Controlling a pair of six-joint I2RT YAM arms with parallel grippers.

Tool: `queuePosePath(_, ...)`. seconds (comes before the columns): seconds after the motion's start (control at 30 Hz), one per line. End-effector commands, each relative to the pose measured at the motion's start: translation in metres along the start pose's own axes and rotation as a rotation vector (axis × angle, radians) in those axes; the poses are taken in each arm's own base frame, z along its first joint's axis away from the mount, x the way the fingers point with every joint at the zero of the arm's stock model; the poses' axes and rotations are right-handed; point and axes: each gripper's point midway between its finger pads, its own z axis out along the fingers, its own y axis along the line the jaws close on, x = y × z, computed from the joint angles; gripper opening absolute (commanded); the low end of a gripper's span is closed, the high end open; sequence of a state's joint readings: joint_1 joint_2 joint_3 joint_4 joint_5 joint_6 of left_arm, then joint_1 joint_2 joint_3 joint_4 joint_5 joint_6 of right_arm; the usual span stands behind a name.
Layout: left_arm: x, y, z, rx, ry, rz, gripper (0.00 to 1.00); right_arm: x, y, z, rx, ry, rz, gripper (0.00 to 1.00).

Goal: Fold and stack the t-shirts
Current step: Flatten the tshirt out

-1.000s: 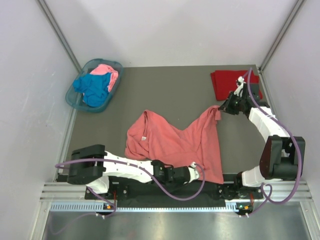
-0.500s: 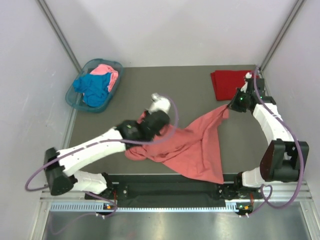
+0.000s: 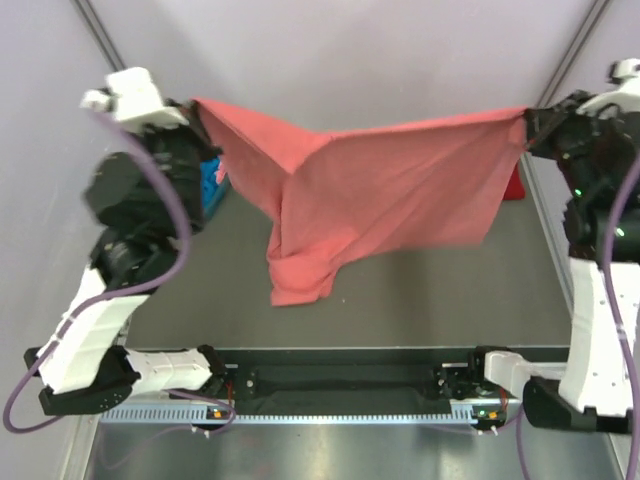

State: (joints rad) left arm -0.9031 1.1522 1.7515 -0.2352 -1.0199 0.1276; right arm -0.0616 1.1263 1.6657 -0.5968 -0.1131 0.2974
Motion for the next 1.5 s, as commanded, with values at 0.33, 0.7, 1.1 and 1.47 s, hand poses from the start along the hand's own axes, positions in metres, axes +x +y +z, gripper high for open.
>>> queuePosePath(0.33,-0.096,0.023,-0.094,0.532,-0.102,-0.320,0.00,-0.091,0.052,-0.207,-0.138,-0.472,-0.115,0.00)
queuePosePath(0.7,-0.062,-0.018,-0.065,0.538,-0.057,-0.077,0.00,-0.076,0.046,-0.173,-0.131,-0.392,-0.119,0.00)
queuePosePath(1.1,0.023,-0.035,0.099,0.059,0.062,0.158,0.00,-0.078,0.043,0.023,-0.195,-0.166,-0.069,0.00)
queuePosePath(1.47,-0.080,0.010,0.052,0.037,-0.194,0.005,0.00,-0.147,0.085,-0.063,-0.324,-0.406,-0.054,0.00)
